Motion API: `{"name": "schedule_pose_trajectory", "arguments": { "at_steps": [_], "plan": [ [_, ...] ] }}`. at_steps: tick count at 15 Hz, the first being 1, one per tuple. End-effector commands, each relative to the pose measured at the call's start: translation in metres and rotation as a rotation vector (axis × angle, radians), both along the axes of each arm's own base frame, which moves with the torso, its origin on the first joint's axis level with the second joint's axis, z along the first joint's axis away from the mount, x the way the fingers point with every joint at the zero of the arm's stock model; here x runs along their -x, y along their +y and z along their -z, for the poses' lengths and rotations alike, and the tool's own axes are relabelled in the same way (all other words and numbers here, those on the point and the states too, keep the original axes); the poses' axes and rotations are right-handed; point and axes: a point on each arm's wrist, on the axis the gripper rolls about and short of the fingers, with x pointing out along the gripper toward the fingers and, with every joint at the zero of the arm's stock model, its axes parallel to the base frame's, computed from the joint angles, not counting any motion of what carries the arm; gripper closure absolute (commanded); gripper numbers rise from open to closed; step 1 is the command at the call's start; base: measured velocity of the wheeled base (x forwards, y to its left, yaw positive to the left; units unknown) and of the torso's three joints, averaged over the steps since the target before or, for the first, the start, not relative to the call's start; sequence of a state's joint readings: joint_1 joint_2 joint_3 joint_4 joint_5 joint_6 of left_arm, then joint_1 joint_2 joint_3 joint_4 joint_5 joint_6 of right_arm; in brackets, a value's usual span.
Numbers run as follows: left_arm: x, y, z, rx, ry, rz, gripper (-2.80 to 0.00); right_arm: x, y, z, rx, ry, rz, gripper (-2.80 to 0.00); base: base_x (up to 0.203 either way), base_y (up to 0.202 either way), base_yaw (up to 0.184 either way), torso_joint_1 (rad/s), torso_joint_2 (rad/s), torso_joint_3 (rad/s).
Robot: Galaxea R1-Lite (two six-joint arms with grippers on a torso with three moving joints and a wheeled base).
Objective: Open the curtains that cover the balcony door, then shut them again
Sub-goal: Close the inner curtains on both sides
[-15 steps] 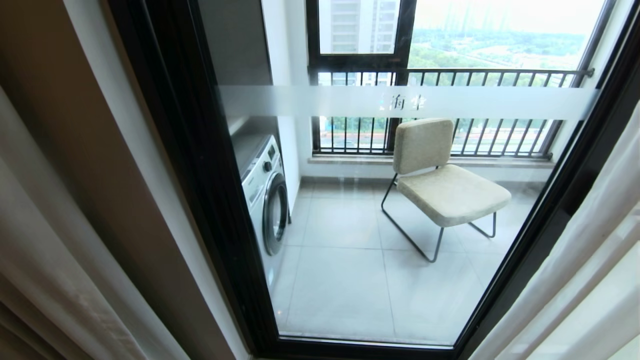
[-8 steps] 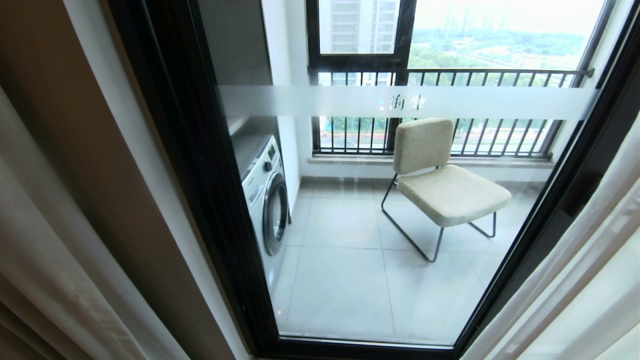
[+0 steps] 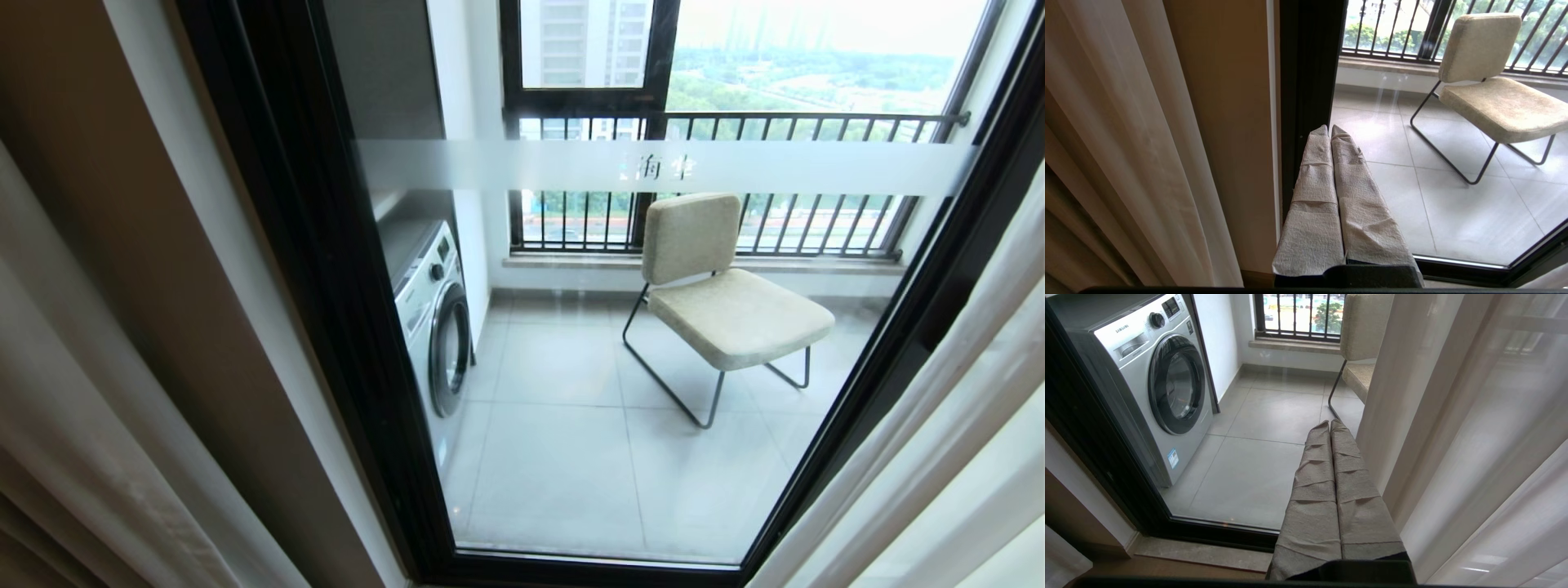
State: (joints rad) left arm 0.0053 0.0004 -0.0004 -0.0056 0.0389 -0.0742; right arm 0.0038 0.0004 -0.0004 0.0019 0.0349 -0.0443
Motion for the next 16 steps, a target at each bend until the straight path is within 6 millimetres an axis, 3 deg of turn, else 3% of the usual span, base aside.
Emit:
{"name": "schedule_pose_trajectory", "arguments": {
  "at_steps": [1, 16],
  "plan": [
    [0.0000, 0.0000, 0.0001, 0.001, -0.001, -0.002, 0.00, 0.0000, 0.0000, 0.0001, -0.006, 0.000, -0.001, 0.00, 0.000, 0.000, 0.000, 0.000, 0.00, 0.000],
    [-0.0001, 0.0000, 0.0000, 0.001, 0.001, -0.002, 0.00, 0.0000, 0.0000, 0.0001, -0.006, 0.000, -0.001, 0.00, 0.000, 0.000, 0.000, 0.000, 0.00, 0.000]
  ]
}}
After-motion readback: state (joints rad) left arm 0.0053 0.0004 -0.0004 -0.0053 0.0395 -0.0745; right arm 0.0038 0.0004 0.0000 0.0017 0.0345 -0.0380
